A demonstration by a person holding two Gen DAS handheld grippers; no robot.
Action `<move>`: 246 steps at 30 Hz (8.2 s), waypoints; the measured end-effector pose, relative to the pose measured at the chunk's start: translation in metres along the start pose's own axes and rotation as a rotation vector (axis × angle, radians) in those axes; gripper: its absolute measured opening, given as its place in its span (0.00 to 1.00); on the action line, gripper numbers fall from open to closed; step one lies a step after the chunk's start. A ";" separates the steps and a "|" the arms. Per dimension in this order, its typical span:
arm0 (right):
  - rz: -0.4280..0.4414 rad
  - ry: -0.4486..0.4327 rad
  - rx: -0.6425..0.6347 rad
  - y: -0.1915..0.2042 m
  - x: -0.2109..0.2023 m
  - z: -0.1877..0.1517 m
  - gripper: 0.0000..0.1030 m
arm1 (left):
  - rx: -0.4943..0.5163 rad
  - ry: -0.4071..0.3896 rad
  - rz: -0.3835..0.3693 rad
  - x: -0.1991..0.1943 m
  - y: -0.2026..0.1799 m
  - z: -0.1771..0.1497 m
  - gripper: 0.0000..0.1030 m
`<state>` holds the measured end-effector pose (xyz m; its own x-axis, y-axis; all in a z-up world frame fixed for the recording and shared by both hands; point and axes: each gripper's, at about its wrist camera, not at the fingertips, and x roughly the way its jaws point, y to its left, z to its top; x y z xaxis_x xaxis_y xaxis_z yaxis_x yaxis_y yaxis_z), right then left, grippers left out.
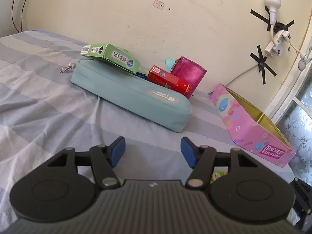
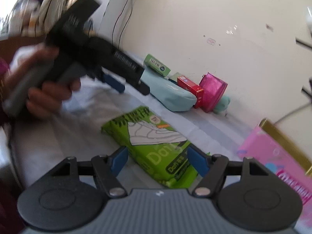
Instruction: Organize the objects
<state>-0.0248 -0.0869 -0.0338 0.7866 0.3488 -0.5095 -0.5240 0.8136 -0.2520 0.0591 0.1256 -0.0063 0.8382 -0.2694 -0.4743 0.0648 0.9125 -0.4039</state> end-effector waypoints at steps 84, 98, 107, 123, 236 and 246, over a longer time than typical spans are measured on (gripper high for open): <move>-0.356 -0.049 0.684 -0.317 0.038 -0.027 0.38 | 0.546 0.175 -0.075 0.211 -0.288 0.047 0.48; -0.436 -0.204 0.676 -0.227 -0.062 -0.039 0.44 | 0.601 0.124 -0.019 0.111 -0.271 0.024 0.49; -0.341 -0.073 0.731 -0.183 -0.051 -0.057 0.45 | 0.586 0.178 0.024 0.078 -0.231 -0.010 0.52; -0.210 0.042 0.697 -0.134 -0.009 -0.044 0.47 | 0.508 0.217 0.191 0.073 -0.132 -0.014 0.53; -0.422 -0.116 0.779 -0.354 -0.019 -0.062 0.69 | 0.414 0.175 -0.120 0.198 -0.288 0.059 0.64; -0.530 -0.160 0.732 -0.345 -0.033 -0.070 0.80 | 0.606 0.113 -0.015 0.190 -0.305 0.029 0.64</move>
<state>0.1070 -0.4113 0.0127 0.9292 -0.1387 -0.3425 0.2135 0.9580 0.1914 0.2144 -0.1944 0.0498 0.7743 -0.2841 -0.5655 0.4000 0.9121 0.0894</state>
